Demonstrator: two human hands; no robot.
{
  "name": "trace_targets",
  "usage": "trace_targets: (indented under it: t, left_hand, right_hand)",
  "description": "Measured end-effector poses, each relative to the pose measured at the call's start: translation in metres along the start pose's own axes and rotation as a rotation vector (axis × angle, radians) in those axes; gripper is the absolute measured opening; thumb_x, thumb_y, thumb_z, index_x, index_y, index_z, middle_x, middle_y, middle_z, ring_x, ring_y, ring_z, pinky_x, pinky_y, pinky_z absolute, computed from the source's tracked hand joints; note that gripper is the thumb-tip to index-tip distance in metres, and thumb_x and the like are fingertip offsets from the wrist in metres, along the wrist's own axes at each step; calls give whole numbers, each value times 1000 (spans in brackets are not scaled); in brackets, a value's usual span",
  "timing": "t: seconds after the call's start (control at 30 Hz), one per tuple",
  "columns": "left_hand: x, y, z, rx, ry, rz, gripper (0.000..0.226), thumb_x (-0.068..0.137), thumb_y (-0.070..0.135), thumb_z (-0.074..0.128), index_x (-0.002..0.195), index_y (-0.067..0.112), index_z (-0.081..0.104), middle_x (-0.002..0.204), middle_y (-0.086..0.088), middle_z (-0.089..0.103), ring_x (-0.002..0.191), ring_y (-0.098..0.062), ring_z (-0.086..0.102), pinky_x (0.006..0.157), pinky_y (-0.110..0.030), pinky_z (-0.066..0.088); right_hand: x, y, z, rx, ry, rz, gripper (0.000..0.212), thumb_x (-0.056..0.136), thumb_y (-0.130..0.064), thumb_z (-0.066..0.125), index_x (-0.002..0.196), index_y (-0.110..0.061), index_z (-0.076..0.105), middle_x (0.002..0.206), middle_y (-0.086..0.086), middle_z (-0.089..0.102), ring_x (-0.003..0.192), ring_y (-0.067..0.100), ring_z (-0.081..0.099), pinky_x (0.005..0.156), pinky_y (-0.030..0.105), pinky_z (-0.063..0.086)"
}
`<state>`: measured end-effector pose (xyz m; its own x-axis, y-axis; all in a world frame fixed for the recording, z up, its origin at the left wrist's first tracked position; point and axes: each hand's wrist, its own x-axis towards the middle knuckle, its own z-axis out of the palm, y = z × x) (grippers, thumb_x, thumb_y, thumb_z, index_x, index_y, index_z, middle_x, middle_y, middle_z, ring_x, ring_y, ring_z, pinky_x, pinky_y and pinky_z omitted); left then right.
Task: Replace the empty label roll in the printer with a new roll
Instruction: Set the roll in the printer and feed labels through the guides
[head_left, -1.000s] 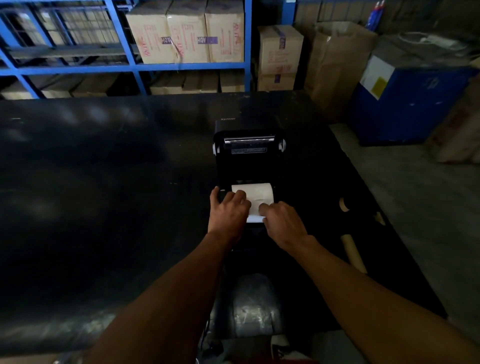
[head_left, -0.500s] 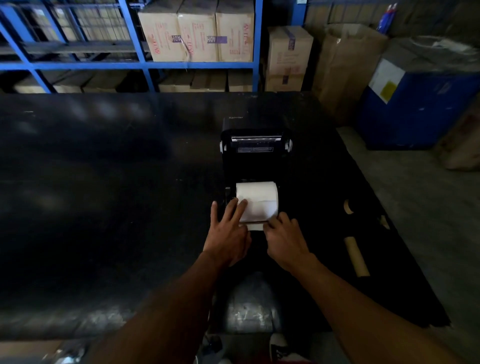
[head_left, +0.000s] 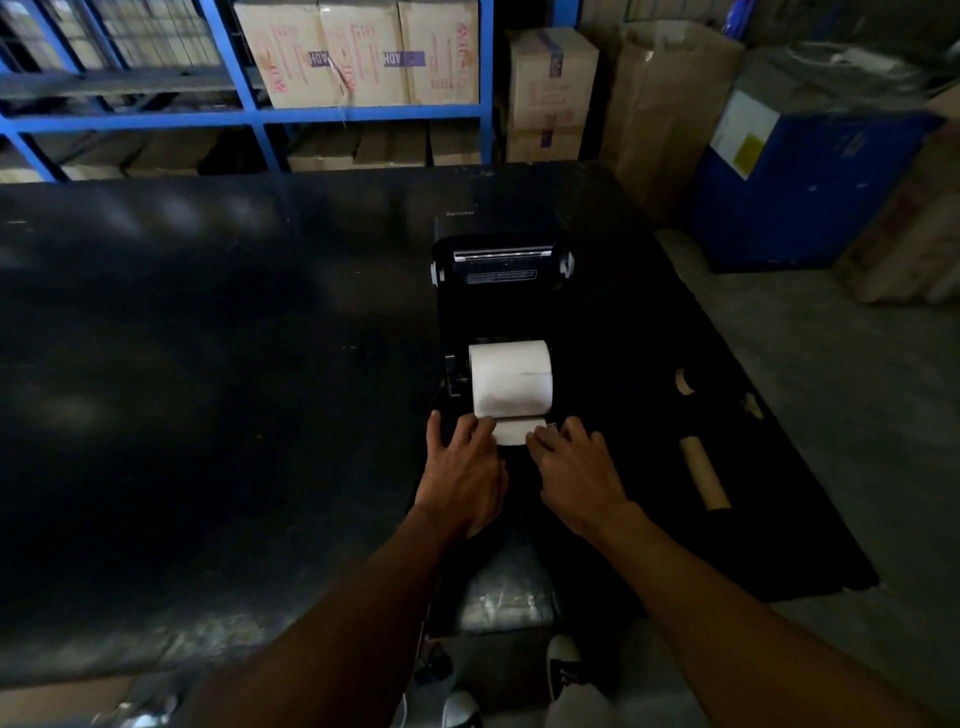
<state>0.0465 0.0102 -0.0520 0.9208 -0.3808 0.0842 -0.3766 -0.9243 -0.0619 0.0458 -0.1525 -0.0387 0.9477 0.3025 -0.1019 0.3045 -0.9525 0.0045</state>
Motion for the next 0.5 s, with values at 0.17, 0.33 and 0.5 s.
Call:
trace_targets:
  t: [0.17, 0.33, 0.5]
  left_hand:
    - [-3, -4, 0, 4, -85, 60, 47, 92, 39, 36, 127, 13, 52, 139, -6, 42, 130, -27, 35, 111, -65, 16]
    - [4, -10, -10, 13, -134, 70, 55, 90, 37, 41, 140, 15, 37, 138, -6, 43, 132, -27, 33, 112, -66, 14]
    - [-1, 9, -10, 54, -178, 78, 52, 96, 22, 33, 145, 5, 31, 153, -12, 27, 146, -28, 12, 113, -66, -1]
  right_hand:
    - [-3, 5, -2, 18, -21, -34, 57, 85, -15, 50, 141, -14, 43, 149, 2, 42, 126, 31, 35, 93, 42, 36]
    - [-2, 10, -10, 27, -32, -68, 53, 82, -17, 52, 135, -15, 49, 142, 3, 51, 124, 31, 39, 93, 42, 36]
    - [-10, 16, -7, 43, -11, -92, 47, 81, -21, 48, 127, -17, 54, 134, -1, 56, 119, 29, 42, 89, 41, 39]
